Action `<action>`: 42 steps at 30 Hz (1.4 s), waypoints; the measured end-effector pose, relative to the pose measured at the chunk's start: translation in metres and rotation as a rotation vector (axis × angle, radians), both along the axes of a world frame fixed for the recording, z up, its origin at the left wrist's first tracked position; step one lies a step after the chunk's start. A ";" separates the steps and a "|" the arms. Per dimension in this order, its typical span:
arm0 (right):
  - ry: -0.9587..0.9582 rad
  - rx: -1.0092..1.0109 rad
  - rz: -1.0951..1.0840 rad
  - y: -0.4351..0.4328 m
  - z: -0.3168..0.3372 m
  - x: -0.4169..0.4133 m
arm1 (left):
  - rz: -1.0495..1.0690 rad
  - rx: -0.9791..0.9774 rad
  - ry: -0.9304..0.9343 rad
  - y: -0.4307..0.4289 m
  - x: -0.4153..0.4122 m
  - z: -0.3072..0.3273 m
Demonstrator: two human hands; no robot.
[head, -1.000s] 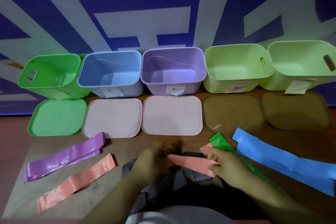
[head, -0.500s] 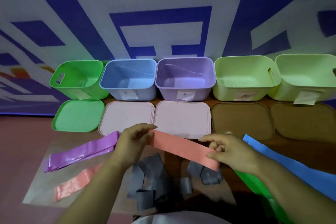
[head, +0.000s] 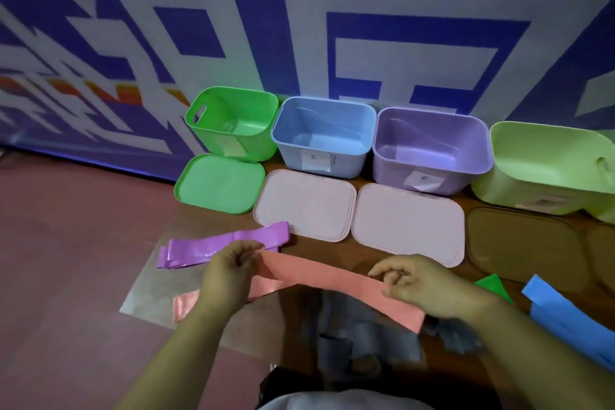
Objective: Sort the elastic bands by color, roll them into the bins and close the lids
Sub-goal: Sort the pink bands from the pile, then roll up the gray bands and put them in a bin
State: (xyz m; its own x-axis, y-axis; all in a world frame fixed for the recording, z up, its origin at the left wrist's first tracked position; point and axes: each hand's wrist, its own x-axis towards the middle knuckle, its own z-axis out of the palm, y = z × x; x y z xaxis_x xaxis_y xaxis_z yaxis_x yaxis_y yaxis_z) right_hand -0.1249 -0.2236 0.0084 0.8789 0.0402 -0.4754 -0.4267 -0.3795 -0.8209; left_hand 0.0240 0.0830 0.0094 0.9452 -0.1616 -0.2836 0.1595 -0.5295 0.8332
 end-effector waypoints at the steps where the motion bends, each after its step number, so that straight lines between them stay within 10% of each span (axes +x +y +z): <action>1: -0.002 -0.014 -0.013 0.011 -0.001 0.010 | 0.029 0.011 0.011 0.015 0.005 -0.003; 14: 0.041 -0.309 -0.008 0.144 -0.042 0.139 | 0.088 0.370 0.112 0.161 0.049 -0.045; 42: 0.239 -0.561 -0.276 0.075 -0.047 -0.083 | -1.283 0.525 -0.157 -0.043 -0.037 -0.082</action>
